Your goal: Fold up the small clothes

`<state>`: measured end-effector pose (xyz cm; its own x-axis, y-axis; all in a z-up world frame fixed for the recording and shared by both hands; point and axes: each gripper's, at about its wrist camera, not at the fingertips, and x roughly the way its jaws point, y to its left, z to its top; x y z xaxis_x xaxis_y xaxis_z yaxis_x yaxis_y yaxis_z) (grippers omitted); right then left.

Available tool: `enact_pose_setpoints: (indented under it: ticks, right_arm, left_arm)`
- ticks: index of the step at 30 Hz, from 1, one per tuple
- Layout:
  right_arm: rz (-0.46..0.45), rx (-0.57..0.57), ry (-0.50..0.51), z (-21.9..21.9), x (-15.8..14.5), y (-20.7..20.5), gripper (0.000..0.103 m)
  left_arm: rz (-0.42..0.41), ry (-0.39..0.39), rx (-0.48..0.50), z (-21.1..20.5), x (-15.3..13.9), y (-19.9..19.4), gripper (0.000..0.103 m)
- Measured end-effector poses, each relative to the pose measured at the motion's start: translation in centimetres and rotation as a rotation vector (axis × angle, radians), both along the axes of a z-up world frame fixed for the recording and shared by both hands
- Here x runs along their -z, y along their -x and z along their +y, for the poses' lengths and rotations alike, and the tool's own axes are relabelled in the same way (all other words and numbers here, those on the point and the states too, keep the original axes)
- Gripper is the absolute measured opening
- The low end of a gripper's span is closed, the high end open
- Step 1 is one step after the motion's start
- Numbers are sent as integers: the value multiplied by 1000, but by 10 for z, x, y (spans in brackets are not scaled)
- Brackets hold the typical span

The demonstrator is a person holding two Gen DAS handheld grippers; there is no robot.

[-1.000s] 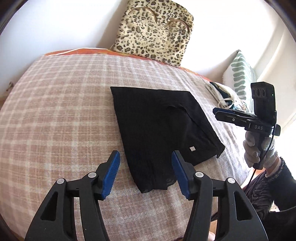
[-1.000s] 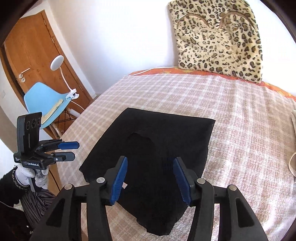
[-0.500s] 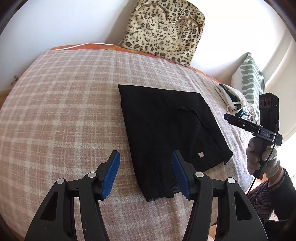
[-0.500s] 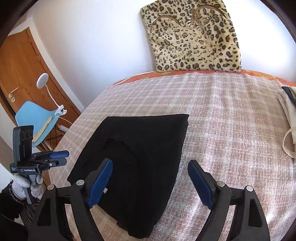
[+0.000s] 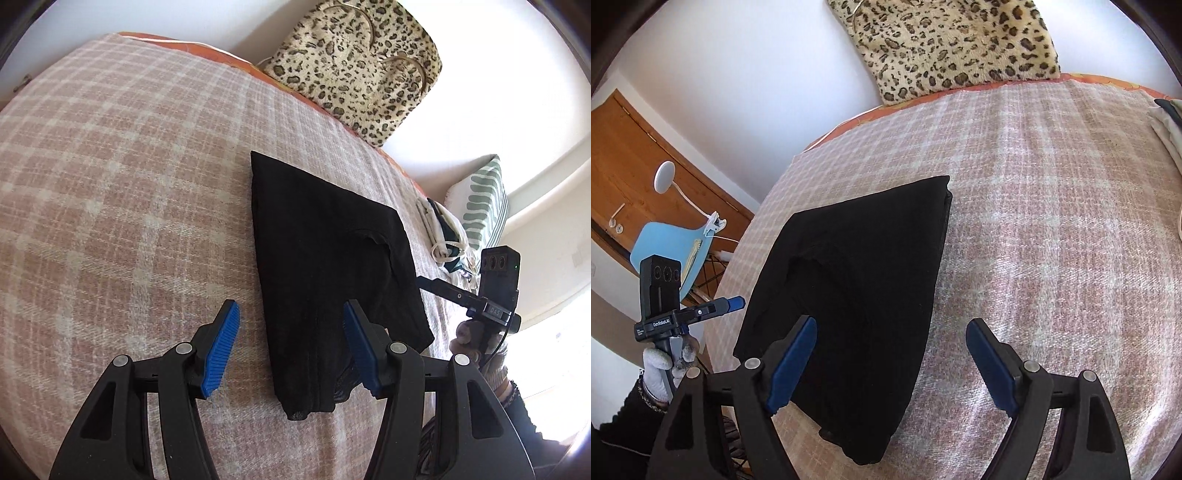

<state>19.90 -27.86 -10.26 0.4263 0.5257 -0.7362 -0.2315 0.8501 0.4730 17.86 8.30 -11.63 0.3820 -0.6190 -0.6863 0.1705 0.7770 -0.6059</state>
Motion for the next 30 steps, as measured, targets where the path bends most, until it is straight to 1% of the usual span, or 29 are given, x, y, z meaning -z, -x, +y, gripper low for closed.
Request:
enact_pose_setpoints:
  ticks: [4, 7, 13, 17, 18, 20, 21, 24, 25, 27, 30]
  right_arm:
    - [31, 16, -59, -8, 5, -1, 86]
    - [53, 30, -100, -14, 11, -1, 81]
    - [74, 36, -143, -20, 14, 2, 70]
    - [101, 40, -187, -23, 19, -3, 64]
    - [105, 42, -197, -24, 20, -3, 64]
    - [114, 43, -207, -24, 21, -7, 60]
    - [120, 43, -215, -24, 22, -7, 59]
    - [136, 46, -251, -27, 25, -11, 56]
    - [138, 47, -263, -28, 27, -11, 54]
    - [147, 49, -290, -27, 30, -13, 52]
    - [153, 44, -308, -22, 32, -19, 52]
  left_arm:
    - [30, 60, -22, 8, 5, -8, 57]
    - [50, 92, -31, 12, 10, -13, 57]
    - [71, 129, -34, 14, 16, -20, 55]
    - [89, 134, -23, 7, 21, -25, 54]
    - [83, 137, -23, 6, 22, -27, 54]
    - [78, 124, -20, 3, 19, -30, 54]
    - [81, 130, -22, 4, 20, -32, 54]
    - [115, 201, -30, 4, 27, -39, 52]
    - [115, 212, -27, 3, 27, -42, 51]
    - [121, 221, -22, 0, 28, -46, 50]
    - [123, 230, -8, -6, 29, -51, 49]
